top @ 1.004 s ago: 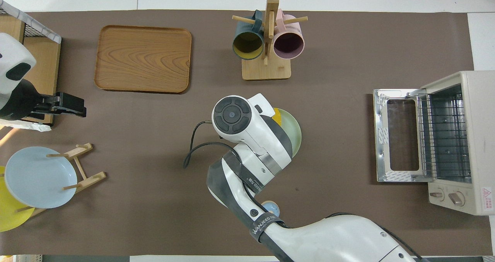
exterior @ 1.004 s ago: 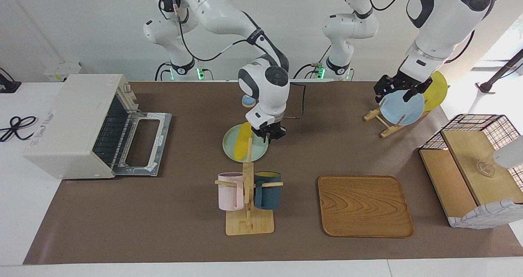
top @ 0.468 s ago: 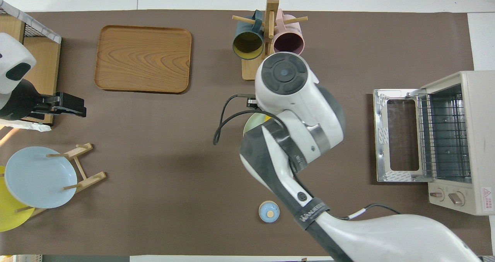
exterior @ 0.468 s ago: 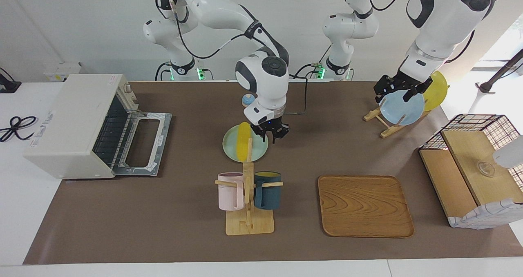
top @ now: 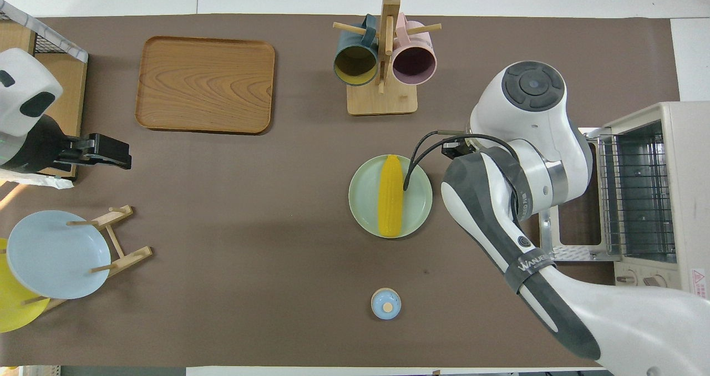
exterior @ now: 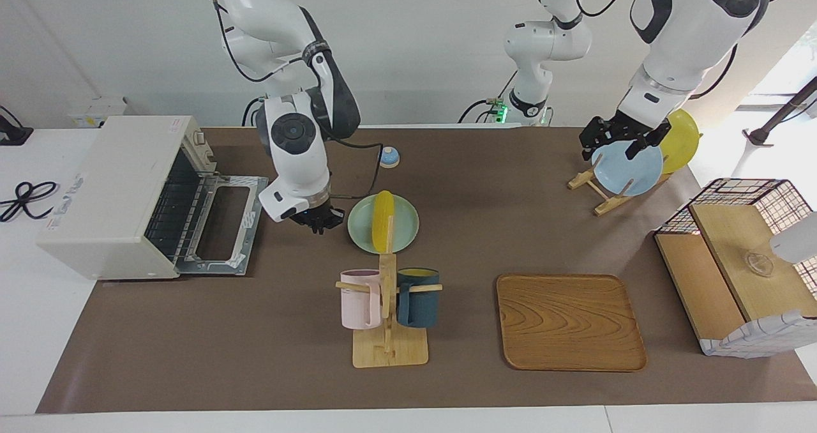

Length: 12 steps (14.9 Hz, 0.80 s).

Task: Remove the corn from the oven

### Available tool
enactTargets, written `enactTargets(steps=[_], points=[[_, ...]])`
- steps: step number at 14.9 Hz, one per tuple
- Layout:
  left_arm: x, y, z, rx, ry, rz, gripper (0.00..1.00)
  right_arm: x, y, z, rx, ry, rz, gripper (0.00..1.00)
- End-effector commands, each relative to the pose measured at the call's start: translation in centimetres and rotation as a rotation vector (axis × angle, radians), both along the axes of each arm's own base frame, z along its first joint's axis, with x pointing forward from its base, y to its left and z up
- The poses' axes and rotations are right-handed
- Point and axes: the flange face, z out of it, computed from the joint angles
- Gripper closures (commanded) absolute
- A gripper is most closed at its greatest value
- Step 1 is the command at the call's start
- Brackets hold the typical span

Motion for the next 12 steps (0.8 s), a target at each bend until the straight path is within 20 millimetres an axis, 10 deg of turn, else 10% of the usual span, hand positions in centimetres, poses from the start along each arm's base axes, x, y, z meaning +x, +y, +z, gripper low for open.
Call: enactTargets(steps=[1,12], points=[[-1.5,-3.4,-0.3,0.006,-0.015,-0.064,0.00,-2.8,-4.3,-2.0,0.021,-0.007,0.004,1.00],[-5.7,-23.4,-7.3,-0.104,-0.038,-0.052,0.00,-4.3,-10.9,-6.0,-0.056,-0.020,-0.022,1.00]])
